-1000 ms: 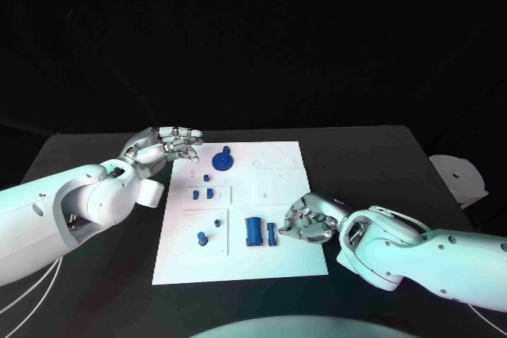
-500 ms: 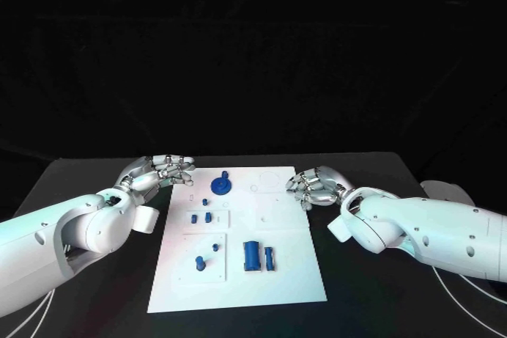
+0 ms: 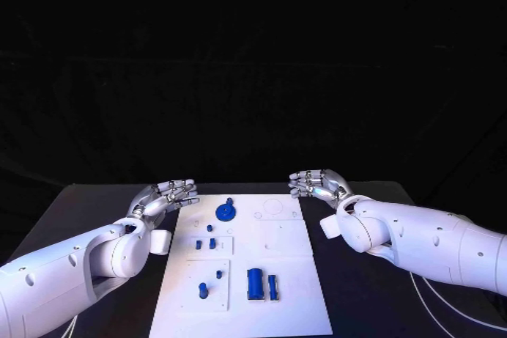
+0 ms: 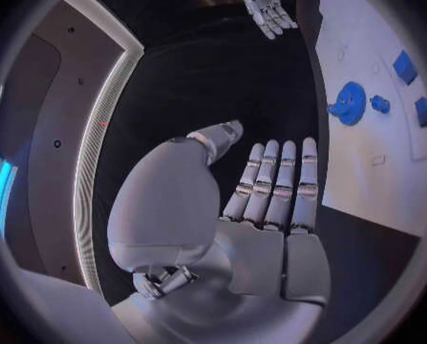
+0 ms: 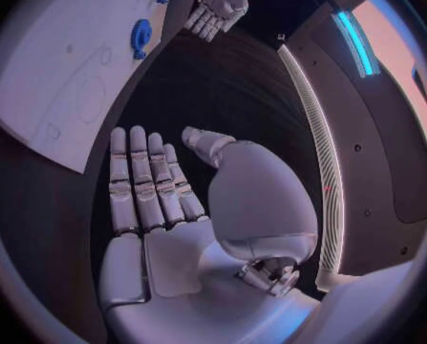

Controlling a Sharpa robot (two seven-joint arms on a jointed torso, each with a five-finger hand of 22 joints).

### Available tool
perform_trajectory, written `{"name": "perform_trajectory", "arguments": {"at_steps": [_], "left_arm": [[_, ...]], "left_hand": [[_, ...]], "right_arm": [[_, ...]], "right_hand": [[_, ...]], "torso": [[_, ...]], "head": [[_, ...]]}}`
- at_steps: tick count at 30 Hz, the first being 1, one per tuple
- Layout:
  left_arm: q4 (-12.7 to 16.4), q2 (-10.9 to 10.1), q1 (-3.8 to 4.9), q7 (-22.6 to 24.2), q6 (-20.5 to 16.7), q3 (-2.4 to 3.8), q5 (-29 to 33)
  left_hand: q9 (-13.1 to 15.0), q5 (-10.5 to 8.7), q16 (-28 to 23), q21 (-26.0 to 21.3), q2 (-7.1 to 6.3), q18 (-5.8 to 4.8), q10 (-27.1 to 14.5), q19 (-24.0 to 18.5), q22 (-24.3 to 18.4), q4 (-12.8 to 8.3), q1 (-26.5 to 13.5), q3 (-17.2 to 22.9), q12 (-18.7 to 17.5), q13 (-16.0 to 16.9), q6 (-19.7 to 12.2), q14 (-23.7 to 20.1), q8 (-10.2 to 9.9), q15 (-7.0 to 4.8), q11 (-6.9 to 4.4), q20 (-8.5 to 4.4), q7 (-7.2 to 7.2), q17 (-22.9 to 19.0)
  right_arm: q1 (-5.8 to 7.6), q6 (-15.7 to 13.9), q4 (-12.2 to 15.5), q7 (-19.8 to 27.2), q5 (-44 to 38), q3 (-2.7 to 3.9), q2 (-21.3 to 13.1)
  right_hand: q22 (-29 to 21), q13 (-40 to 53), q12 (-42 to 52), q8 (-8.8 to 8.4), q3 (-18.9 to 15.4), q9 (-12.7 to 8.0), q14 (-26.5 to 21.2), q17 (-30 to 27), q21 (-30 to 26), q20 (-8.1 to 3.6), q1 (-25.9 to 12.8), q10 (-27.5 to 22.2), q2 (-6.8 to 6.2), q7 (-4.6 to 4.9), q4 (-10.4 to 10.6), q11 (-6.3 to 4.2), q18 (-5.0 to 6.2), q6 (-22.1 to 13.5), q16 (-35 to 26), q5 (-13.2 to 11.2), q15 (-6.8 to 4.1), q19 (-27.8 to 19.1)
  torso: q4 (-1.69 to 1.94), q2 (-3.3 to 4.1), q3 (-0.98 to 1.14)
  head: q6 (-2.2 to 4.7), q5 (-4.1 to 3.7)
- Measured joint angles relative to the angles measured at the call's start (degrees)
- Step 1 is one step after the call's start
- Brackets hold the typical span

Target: Assemble the parts on the task board

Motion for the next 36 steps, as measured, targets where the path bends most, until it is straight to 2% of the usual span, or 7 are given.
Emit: {"name": "perform_trajectory", "arguments": {"at_steps": [5,8,11,15,21,28,36], "left_arm": [[0.6,-0.2,0.00,-0.2,-0.4,-0.18,0.0],[1.7,-0.1,-0.02,-0.2,-1.3,-0.34,0.0],[3.6,0.1,0.00,-0.1,-3.2,-0.53,0.0],[6.8,0.4,0.13,0.3,-7.5,-0.87,-0.1],[11.7,1.0,0.26,1.5,-16.2,-1.40,-0.1],[14.3,1.2,0.26,2.8,-24.0,-1.73,-0.1],[14.5,1.2,0.26,3.5,-27.4,-1.74,-0.1]], "left_hand": [[-4.7,-4.73,-11.8,-7.1,5.86,-5.16,-26.0,-21.3,-5.6,-2.0,-13.8,-16.7,-5.4,-1.7,-22.7,-21.4,-8.2,-4.74,-5.51,-8.09,-5.93,-3.4],[-6.3,-6.34,-15.8,-9.5,7.80,-6.62,-34.9,-28.5,-7.5,-2.6,-21.6,-22.4,-7.1,-2.3,-30.4,-28.7,-11.0,-6.35,-7.35,-10.77,-8.01,-4.5],[-7.3,-7.37,-18.3,-11.0,9.02,-7.52,-40.6,-33.2,-8.7,-3.0,-41.4,-26.1,-8.3,-2.7,-35.3,-33.4,-12.7,-7.38,-8.52,-12.52,-9.36,-5.3],[-8.0,-7.96,-20.0,-12.0,9.85,-8.42,-44.4,-36.3,-9.5,-3.3,-57.5,-28.5,-8.9,-3.0,-38.6,-36.5,-13.9,-8.06,-9.33,-13.69,-10.25,-5.7],[-8.4,-8.40,-21.1,-12.4,10.43,-8.42,-47.0,-38.2,-10.0,-3.5,-68.9,-30.1,-9.3,-3.1,-40.8,-38.3,-14.5,-8.51,-9.91,-14.68,-10.95,-6.1],[-8.6,-8.61,-21.6,-12.9,10.72,-8.90,-48.2,-39.3,-10.2,-3.6,-74.3,-30.8,-9.6,-3.2,-41.8,-39.5,-14.9,-8.80,-10.14,-14.93,-11.20,-6.2],[-8.7,-8.63,-21.7,-12.9,10.75,-9.30,-48.4,-39.5,-10.3,-3.6,-75.1,-31.0,-9.6,-3.2,-41.9,-39.6,-15.0,-8.79,-10.15,-14.92,-11.25,-6.2]], "right_arm": [[-0.38,-0.7,1.3,-0.1,0.1,0.52,-0.5],[-1.02,-1.7,3.4,-0.1,0.6,1.22,-0.8],[-1.93,-3.7,6.7,0.2,1.6,2.45,-1.3],[-3.38,-7.9,12.2,1.3,3.7,4.42,-2.1],[-5.03,-15.0,18.3,3.4,7.5,6.37,-2.9],[-5.56,-20.0,20.1,5.0,10.3,6.86,-3.2],[-5.56,-21.8,20.2,5.8,11.5,6.87,-3.3]], "right_hand": [[-23.1,-9.6,-5.3,-3.34,-17.5,-16.1,-25.3,-10.5,-1.8,-6.55,-12.5,-26.4,3.70,-6.07,-1.0,-4.90,-4.90,-22.9,-10.8,-3.2,-3.59,-24.4],[-30.8,-12.7,-7.0,-4.44,-23.3,-21.4,-33.8,-13.9,-2.3,-8.68,-30.5,-35.2,4.90,-8.20,-1.3,-6.47,-6.12,-30.5,-14.3,-4.3,-4.81,-32.5],[-36.0,-14.8,-8.1,-5.09,-27.2,-25.0,-39.5,-16.3,-2.6,-10.14,-46.0,-41.1,5.73,-9.63,-1.6,-7.56,-7.46,-35.7,-16.7,-4.8,-5.65,-37.9],[-39.4,-16.1,-8.8,-5.42,-29.7,-27.4,-43.2,-17.8,-2.9,-11.10,-56.4,-45.0,6.27,-10.54,-1.7,-8.24,-7.49,-39.0,-18.2,-5.2,-6.22,-41.4],[-41.7,-17.1,-9.2,-5.75,-31.3,-29.0,-45.6,-18.8,-3.1,-11.85,-63.6,-47.6,6.65,-11.22,-1.7,-8.82,-8.37,-41.1,-19.1,-5.4,-6.56,-43.7],[-42.9,-17.5,-9.4,-5.97,-32.2,-29.8,-46.9,-19.3,-3.1,-12.07,-67.2,-48.8,6.82,-11.57,-1.9,-9.01,-8.36,-42.4,-19.7,-5.6,-6.78,-45.0],[-42.9,-17.5,-9.4,-5.97,-32.2,-29.8,-46.9,-19.4,-3.1,-12.06,-67.3,-48.8,6.83,-11.57,-1.9,-9.01,-8.36,-42.4,-19.7,-5.6,-6.78,-44.9]], "torso": [[0.01,-0.27,0.10],[0.03,-0.99,0.42],[0.10,-2.20,0.96],[0.18,-3.82,1.68],[0.23,-5.22,2.32],[0.25,-5.59,2.47],[0.25,-5.66,2.50]], "head": [[-0.11,0.29],[-0.10,0.94],[0.00,2.06],[0.16,3.25],[0.22,4.09],[0.23,4.17],[0.23,4.17]]}}
